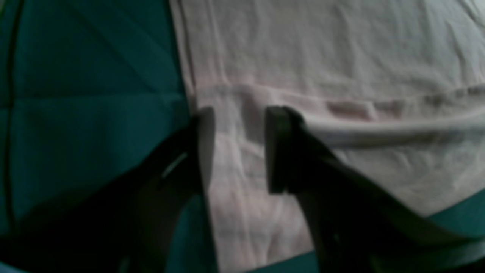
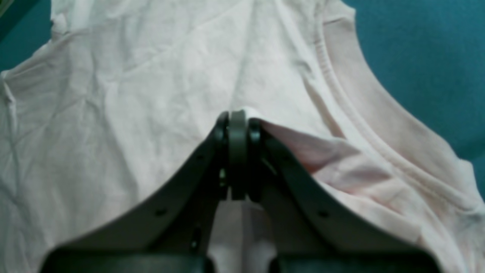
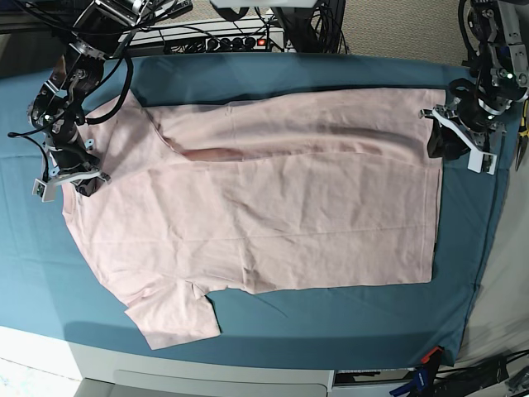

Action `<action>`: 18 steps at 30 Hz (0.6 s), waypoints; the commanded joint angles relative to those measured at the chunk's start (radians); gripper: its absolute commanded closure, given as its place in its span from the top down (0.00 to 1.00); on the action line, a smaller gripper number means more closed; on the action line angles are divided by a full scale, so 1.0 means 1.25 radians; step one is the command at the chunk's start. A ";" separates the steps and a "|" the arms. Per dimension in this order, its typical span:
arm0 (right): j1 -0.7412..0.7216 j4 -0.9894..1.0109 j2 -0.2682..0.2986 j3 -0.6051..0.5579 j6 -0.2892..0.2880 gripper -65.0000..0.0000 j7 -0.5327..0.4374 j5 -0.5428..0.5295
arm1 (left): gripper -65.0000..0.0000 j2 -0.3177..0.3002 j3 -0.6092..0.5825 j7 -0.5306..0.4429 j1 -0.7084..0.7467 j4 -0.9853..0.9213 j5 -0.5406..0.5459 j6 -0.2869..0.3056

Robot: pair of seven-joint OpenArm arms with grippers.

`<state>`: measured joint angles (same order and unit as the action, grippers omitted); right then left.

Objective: Fold the T-shirt properly
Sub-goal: 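Pinch the shirt edge near the collar with the right gripper, then move the right gripper back to the shirt's shoulder corner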

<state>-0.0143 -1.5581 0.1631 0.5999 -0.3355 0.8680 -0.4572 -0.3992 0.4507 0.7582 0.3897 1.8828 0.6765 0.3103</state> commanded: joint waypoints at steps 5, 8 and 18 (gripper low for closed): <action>-0.013 -0.014 0.014 0.003 -0.001 0.00 0.027 -0.010 | 0.36 -0.011 0.005 -0.012 -0.004 0.011 0.005 0.003; -0.013 -0.014 0.014 0.003 -0.018 0.00 0.062 -0.010 | 0.36 -0.011 0.005 -0.006 -0.003 0.011 0.005 0.003; -0.011 -0.014 0.069 0.003 -0.060 0.36 0.165 -0.044 | 0.36 -0.011 0.005 0.004 -0.001 0.010 0.005 0.003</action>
<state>-0.0139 -1.5574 0.2302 0.5991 -0.4114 1.0958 -0.4976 -0.3992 0.4507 0.7818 0.3904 1.8828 0.6758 0.3103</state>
